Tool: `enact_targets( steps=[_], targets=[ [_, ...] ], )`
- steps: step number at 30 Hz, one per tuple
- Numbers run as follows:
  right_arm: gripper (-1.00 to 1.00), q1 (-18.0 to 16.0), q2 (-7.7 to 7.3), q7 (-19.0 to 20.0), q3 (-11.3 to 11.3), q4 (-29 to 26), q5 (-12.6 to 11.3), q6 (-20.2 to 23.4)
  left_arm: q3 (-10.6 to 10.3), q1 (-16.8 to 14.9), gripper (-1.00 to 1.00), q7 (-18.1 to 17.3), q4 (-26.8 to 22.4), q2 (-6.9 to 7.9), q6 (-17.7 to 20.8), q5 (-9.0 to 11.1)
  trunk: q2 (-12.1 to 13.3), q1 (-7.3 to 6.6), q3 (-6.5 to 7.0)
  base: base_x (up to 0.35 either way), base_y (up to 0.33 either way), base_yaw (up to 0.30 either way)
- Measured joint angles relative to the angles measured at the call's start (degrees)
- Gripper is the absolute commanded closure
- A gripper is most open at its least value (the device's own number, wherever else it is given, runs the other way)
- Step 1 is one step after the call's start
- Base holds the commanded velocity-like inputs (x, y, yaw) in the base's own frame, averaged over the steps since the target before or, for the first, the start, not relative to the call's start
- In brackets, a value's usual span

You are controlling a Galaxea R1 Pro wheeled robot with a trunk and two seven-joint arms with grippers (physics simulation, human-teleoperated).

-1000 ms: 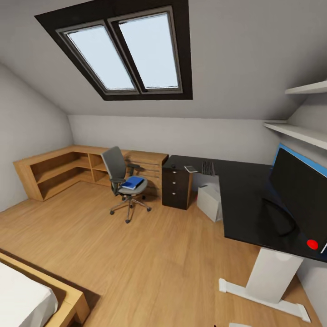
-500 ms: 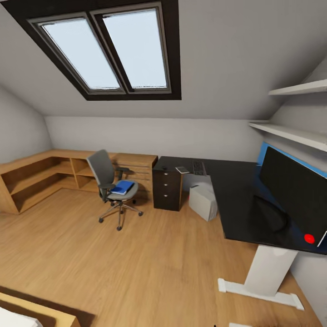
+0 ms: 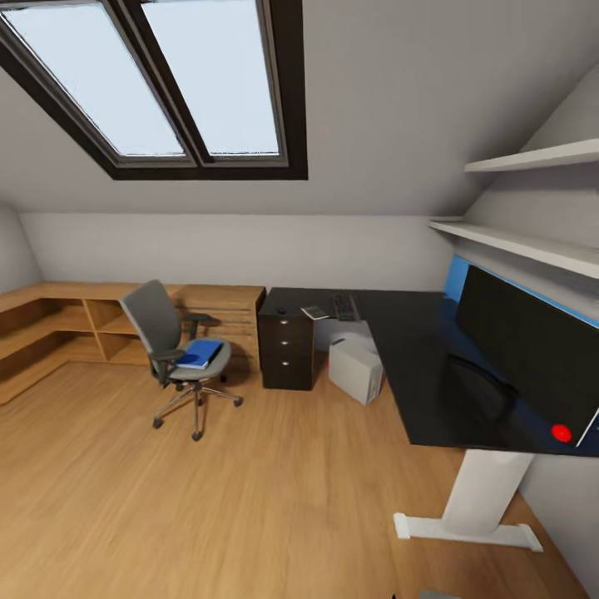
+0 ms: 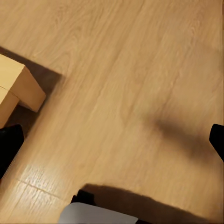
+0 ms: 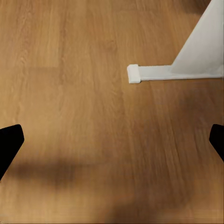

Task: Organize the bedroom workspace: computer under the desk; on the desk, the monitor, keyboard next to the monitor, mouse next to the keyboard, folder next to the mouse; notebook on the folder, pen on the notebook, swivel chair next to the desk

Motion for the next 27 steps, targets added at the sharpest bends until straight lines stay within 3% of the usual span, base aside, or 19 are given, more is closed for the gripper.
enact_targets(
  steps=[10, 27],
  targets=[
    [-1.00, -0.01, 0.00, -0.02, 0.00, 0.00, 0.00, 0.00, -0.06, -0.02, -1.00, -0.03, 0.06, -0.04, 0.00, 0.00, 0.00, 0.00, -0.72, 0.323, 0.069, -0.155],
    [-1.00, 0.01, 0.01, 0.05, 0.09, 0.00, 0.34, 0.01, -0.06, -0.01, -1.00, -0.04, 0.05, -0.02, 0.00, 0.00, -0.01, 0.00, -0.97, 0.334, 0.127, -0.009]
  ],
)
